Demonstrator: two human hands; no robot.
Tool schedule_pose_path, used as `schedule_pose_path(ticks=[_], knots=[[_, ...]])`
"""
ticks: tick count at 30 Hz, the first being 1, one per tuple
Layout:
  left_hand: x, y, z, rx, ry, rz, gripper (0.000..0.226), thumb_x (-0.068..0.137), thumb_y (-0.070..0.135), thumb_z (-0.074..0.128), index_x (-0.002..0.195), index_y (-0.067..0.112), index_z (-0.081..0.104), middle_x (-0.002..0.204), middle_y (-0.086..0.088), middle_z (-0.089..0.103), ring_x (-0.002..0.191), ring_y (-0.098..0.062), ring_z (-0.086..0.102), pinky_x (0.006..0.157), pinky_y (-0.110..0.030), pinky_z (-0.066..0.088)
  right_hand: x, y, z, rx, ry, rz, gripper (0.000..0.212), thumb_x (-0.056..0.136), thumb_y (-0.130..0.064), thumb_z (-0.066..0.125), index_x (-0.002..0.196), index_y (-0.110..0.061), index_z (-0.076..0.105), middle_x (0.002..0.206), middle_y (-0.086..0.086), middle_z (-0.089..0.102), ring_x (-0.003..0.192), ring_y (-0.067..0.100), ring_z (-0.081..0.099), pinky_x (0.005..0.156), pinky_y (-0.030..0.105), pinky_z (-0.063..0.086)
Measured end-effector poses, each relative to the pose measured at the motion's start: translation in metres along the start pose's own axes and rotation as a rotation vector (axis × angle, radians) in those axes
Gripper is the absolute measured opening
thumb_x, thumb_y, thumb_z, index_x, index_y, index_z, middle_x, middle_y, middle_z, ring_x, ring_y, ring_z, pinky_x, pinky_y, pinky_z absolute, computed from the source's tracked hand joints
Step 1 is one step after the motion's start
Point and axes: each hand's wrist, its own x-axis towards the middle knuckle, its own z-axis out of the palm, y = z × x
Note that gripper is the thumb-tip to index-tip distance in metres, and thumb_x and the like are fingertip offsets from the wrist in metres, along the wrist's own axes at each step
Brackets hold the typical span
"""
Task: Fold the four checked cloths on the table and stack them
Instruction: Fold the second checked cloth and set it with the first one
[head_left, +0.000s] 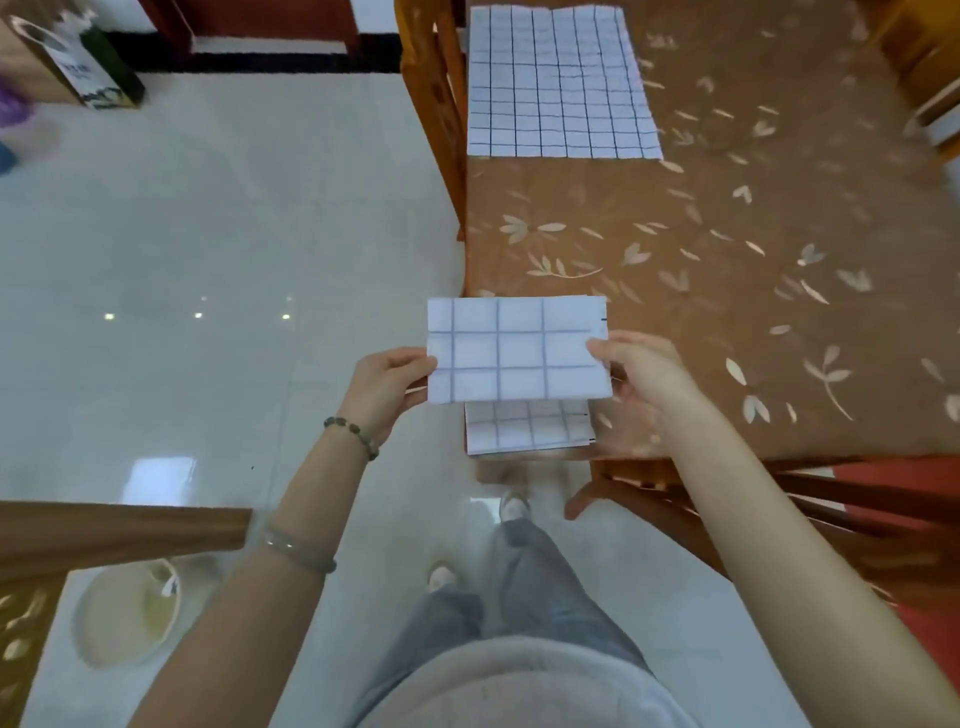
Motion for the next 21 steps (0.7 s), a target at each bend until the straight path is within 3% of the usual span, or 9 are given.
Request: schedule_pose_path(ticks=[3,5,11,14,18,21], knots=[[0.033,0.008,0.018,0.029,0.04,0.003,0.007,0.087,0.002,0.064,0.085,0.008,0.067,0.077,-0.002,0.067,0.066,-0.007,0.066,0.058,-0.015,0.052,0.036,-0.013,-0.008,-0.007,0.002,0.003,0.009,0.082,0.002,0.066,0.081,-0.007,0.066,0.083,0.011,0.067,0.077,0.023,0.064,0.08,0.039,0.054],[0.051,0.01,0.028,0.045,0.067,0.005,0.007,0.085,0.002,0.066,0.084,0.009,0.066,0.079,-0.003,0.066,0.07,-0.01,0.064,0.059,-0.015,0.052,0.059,-0.017,-0.013,-0.043,-0.008,0.013,0.009,0.082,0.001,0.066,0.08,-0.008,0.066,0.083,0.01,0.068,0.076,0.021,0.065,0.08,0.038,0.054],[0.103,-0.007,0.047,0.13,0.133,-0.067,0.009,0.079,0.002,0.073,0.083,0.007,0.066,0.082,-0.009,0.066,0.072,-0.014,0.065,0.067,-0.019,0.057,0.118,-0.01,-0.021,-0.155,0.014,0.029,0.009,0.082,0.003,0.067,0.083,-0.005,0.063,0.076,0.007,0.066,0.062,0.016,0.063,0.05,0.021,0.053],[0.122,-0.019,0.05,0.161,0.156,-0.095,0.01,0.079,0.0,0.073,0.083,0.003,0.064,0.076,-0.01,0.063,0.065,-0.016,0.061,0.065,-0.021,0.058,0.143,0.001,-0.019,-0.217,0.028,0.054,0.011,0.08,0.003,0.068,0.079,-0.005,0.062,0.071,0.007,0.063,0.055,0.013,0.06,0.046,0.018,0.05],[0.145,-0.033,0.048,0.242,0.175,-0.136,0.01,0.079,0.0,0.072,0.079,0.005,0.064,0.07,-0.01,0.061,0.062,-0.019,0.058,0.067,-0.025,0.057,0.169,0.016,-0.011,-0.335,0.052,0.042,0.018,0.078,0.001,0.072,0.068,-0.012,0.063,0.065,0.004,0.062,0.056,0.014,0.056,0.054,0.024,0.049],[0.156,-0.042,0.043,0.327,0.16,-0.153,0.009,0.078,0.002,0.073,0.082,0.002,0.065,0.068,-0.01,0.062,0.061,-0.02,0.058,0.069,-0.028,0.056,0.18,0.026,-0.006,-0.477,0.062,0.004,0.019,0.075,-0.004,0.075,0.065,-0.017,0.064,0.071,0.005,0.066,0.066,0.018,0.059,0.067,0.03,0.049]])
